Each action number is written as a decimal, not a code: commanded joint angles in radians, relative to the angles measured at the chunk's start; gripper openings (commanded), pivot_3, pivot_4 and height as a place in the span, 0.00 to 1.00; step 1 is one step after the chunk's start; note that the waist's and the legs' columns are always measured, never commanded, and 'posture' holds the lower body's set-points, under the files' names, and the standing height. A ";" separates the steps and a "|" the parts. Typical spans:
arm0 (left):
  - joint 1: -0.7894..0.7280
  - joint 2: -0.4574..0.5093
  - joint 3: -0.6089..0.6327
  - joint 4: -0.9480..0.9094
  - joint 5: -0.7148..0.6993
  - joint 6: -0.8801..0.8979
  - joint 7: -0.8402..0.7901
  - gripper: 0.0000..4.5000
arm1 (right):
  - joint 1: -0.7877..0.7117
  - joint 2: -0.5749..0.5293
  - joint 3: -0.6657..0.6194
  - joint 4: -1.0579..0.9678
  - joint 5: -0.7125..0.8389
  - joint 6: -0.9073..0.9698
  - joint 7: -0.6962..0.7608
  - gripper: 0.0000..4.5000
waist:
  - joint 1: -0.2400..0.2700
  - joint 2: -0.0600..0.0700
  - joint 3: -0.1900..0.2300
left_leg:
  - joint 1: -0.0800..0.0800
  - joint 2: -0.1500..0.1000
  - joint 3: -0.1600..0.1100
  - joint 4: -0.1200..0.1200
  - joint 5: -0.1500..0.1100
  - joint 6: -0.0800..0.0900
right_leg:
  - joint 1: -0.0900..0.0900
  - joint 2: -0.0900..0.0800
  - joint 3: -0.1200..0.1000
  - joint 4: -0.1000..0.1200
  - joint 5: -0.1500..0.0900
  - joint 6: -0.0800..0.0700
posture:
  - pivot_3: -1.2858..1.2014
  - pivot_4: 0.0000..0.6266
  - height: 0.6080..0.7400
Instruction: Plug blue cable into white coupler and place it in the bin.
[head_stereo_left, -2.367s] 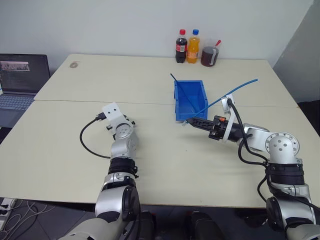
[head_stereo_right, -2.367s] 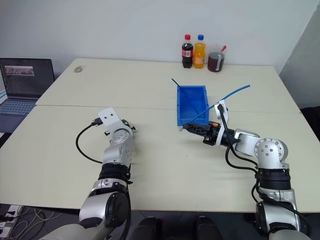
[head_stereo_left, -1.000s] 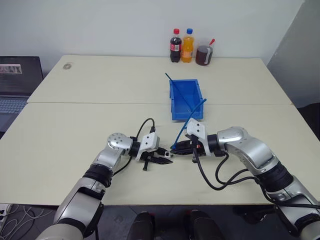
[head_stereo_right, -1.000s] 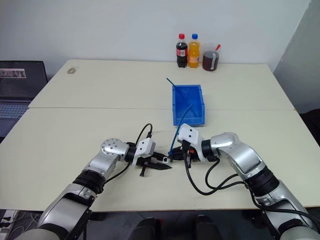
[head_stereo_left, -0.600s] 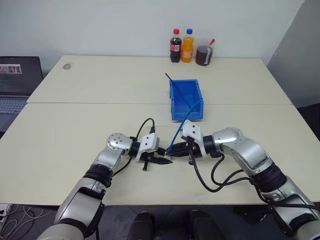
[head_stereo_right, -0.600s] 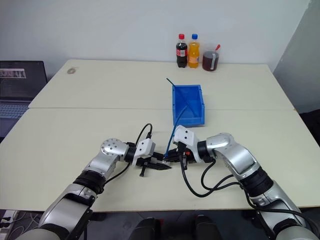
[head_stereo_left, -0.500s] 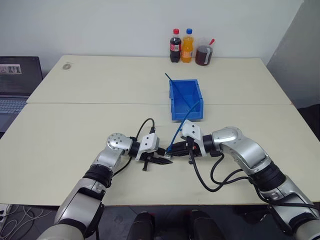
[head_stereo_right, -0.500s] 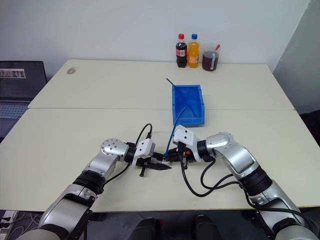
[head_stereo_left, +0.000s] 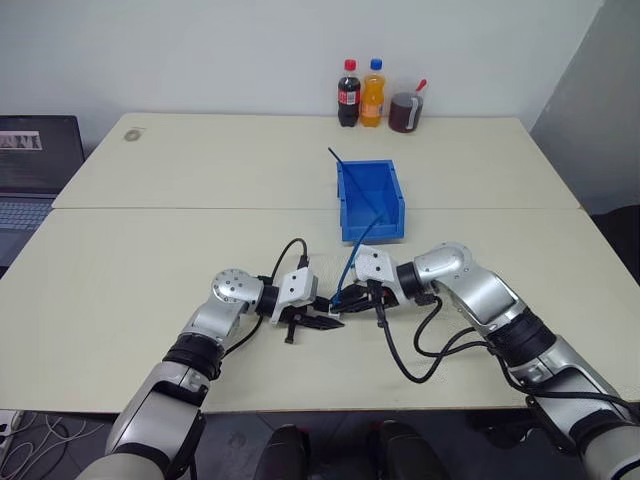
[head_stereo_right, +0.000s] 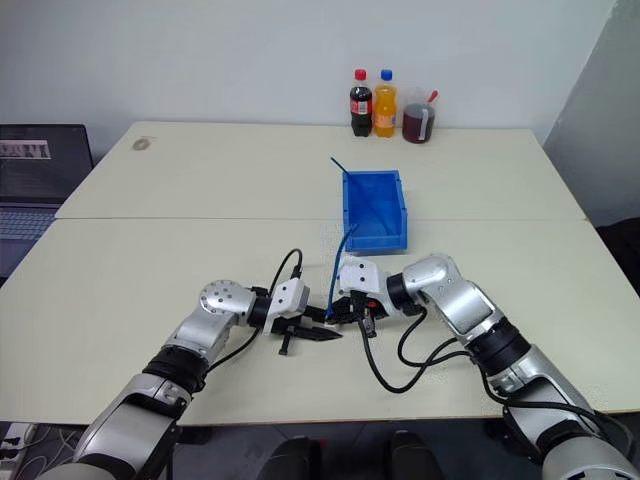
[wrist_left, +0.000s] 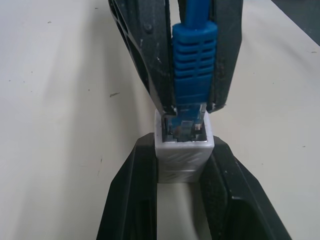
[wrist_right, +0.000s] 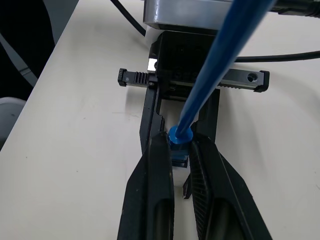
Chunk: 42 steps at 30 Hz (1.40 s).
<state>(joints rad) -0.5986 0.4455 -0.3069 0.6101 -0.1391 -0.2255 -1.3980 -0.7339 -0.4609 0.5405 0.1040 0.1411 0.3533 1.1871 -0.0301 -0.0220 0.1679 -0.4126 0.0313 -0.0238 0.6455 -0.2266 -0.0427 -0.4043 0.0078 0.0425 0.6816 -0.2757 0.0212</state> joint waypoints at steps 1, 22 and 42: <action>0.023 0.015 -0.009 -0.001 0.044 0.010 0.014 0.18 | 0.035 -0.008 0.085 0.072 -0.080 0.003 0.047 0.04 | 0.000 0.000 -0.004 | 0.000 0.000 0.000 0.000 0.000 0.000 | 0.000 0.000 0.000 0.000 0.000 0.000 | 0.52 0.24 1.00; 0.064 0.012 0.026 -0.104 0.023 0.071 0.063 0.26 | 0.049 0.059 -0.028 0.150 -0.039 0.115 -0.030 0.04 | -0.002 0.003 -0.013 | 0.018 0.000 0.000 -0.004 0.000 0.000 | 0.018 0.000 0.000 -0.001 -0.005 -0.001 | 0.52 0.24 1.00; 0.368 -0.062 0.405 -1.084 -0.290 0.755 0.775 1.00 | -0.648 0.172 -0.602 1.012 0.133 0.269 -0.530 0.22 | -0.017 -0.003 0.009 | 0.012 0.000 0.002 -0.010 0.000 0.000 | 0.009 -0.001 0.002 -0.002 -0.002 -0.006 | 0.52 0.24 1.00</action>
<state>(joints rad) -0.2402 0.3938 0.0915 -0.4060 -0.4177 0.5070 -0.6790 -1.3180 -0.2945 -0.0207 0.9761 0.3007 0.7335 0.7360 -0.0468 -0.0252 0.1770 -0.4019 0.0316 -0.0231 0.6353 -0.2271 -0.0427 -0.3958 0.0062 0.0449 0.6797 -0.2778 0.0149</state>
